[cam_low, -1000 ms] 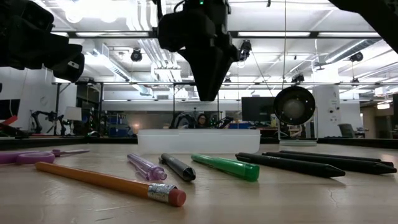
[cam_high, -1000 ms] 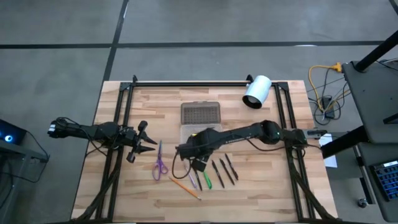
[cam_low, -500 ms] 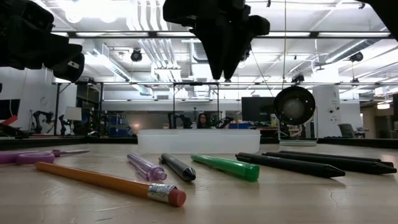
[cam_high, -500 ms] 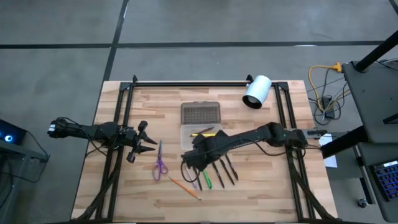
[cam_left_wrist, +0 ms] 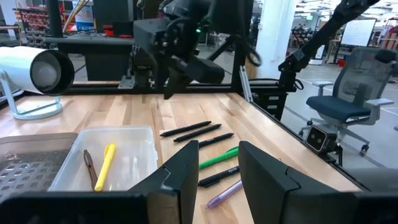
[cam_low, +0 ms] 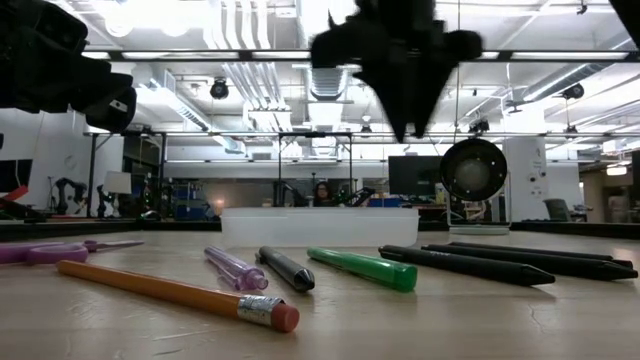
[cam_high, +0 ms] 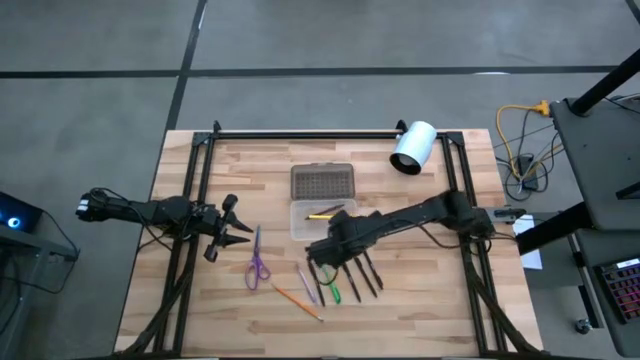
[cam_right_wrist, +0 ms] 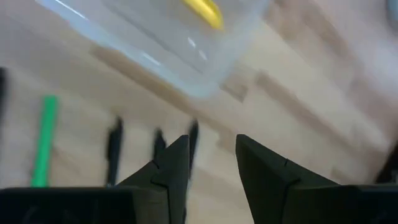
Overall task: Pick & place school supplies into a supply box
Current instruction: Put the black pen into the supply box
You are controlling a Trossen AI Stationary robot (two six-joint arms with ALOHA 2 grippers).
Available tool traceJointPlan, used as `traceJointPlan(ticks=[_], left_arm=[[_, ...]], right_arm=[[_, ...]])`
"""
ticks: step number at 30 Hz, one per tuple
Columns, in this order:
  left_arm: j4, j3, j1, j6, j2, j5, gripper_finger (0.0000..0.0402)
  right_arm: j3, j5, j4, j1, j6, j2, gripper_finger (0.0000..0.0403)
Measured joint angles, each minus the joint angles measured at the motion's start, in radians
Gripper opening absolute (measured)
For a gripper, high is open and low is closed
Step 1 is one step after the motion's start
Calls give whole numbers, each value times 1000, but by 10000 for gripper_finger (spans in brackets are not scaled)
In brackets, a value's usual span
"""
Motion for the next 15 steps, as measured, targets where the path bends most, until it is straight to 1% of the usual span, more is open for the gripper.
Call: traceJointPlan(ticks=[3, 7, 11, 15], left_arm=[[0, 0, 0, 0, 0, 0, 99], [0, 0, 0, 0, 0, 0, 99], [0, 0, 0, 0, 0, 0, 99], [0, 0, 0, 0, 0, 0, 99]], right_arm=[[-99, -82, 25, 2, 68, -59, 121], [-220, -145, 107, 21, 139, -126, 116], [-312, -176, 242, 38, 170, -172, 118], [-375, -184, 304, 44, 183, -195, 122]])
